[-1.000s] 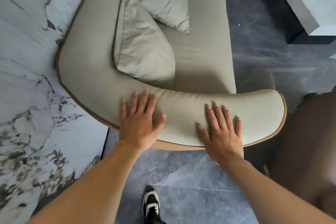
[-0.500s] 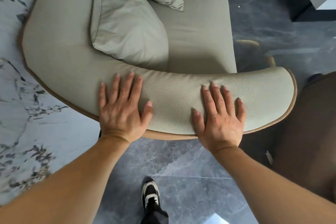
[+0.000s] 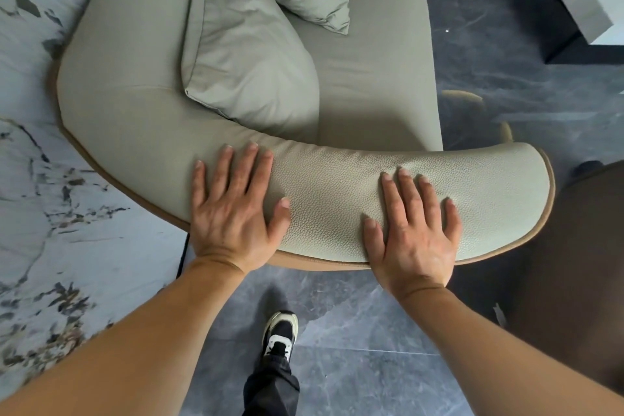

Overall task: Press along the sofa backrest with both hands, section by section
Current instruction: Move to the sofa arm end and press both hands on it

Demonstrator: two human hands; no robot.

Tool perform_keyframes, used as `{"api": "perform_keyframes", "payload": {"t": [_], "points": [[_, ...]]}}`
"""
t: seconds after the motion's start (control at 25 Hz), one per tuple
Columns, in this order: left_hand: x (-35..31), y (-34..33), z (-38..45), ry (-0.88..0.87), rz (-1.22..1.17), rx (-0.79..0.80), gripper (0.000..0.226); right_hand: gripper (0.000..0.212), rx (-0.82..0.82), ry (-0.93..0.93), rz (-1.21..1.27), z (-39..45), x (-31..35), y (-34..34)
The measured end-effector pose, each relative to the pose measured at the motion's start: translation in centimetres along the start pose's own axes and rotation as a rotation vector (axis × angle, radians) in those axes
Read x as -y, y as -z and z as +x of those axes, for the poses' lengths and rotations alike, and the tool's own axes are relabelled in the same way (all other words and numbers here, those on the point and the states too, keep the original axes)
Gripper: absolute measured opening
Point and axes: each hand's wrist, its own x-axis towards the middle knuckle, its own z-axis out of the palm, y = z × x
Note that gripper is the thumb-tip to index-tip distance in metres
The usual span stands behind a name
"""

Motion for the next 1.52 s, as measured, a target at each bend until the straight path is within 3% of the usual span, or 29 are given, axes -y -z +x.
{"api": "perform_keyframes", "payload": {"t": [1.0, 1.52], "points": [[-0.2, -2.0, 7.1, -0.007, -0.012, -0.079, 0.065, 0.066, -0.029, 0.011, 0.019, 7.2, -0.4, -1.1], [-0.3, -1.5, 7.2, -0.002, -0.016, 0.036, 0.068, 0.065, 0.020, 0.002, 0.023, 7.2, -0.5, -0.8]]}}
